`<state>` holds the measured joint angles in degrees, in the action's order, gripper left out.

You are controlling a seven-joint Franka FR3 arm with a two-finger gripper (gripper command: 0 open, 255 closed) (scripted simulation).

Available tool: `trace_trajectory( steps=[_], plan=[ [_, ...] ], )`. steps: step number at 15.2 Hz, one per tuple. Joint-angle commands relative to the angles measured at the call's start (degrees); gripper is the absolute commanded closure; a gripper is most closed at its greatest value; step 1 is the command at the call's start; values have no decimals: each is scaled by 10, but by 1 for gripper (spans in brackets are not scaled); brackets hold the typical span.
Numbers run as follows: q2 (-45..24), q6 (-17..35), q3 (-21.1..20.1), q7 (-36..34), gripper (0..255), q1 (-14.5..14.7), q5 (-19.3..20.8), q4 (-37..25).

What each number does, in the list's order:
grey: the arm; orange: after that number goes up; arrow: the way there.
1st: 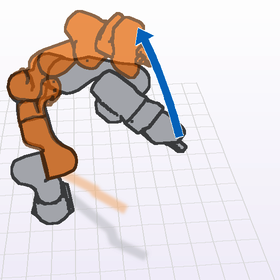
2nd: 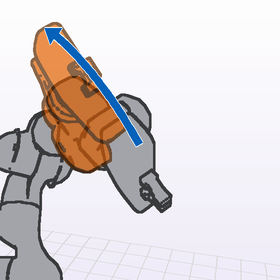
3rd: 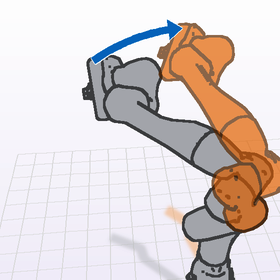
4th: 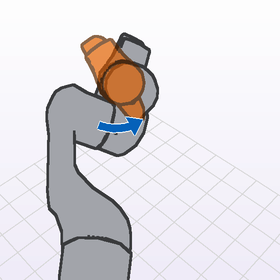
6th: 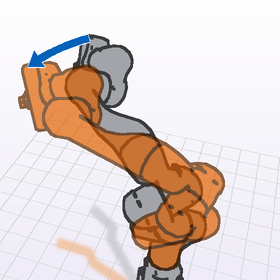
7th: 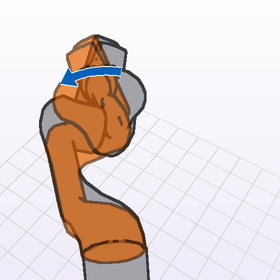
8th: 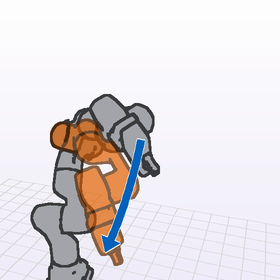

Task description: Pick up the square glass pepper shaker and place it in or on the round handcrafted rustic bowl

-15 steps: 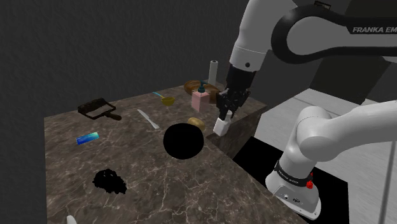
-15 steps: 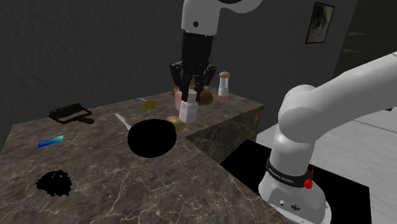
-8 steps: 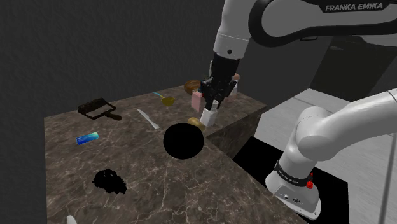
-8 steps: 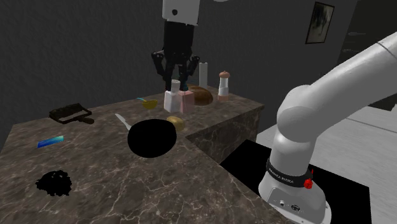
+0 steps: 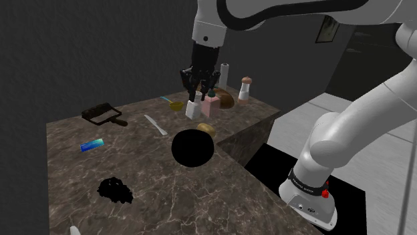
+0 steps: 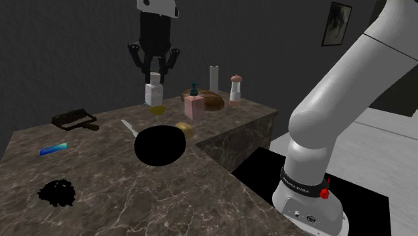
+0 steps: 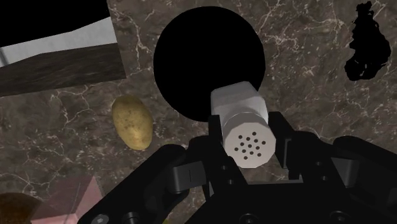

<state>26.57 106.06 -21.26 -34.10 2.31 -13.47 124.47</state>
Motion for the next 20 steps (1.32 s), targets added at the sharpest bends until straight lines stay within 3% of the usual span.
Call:
trace_trajectory(
  steps=[1, 20],
  plan=[
    [-12, 14, -5, -2, 255, -1, 2, 1],
    [-35, 162, -26, 8, 255, 5, -12, 128]
  ],
)
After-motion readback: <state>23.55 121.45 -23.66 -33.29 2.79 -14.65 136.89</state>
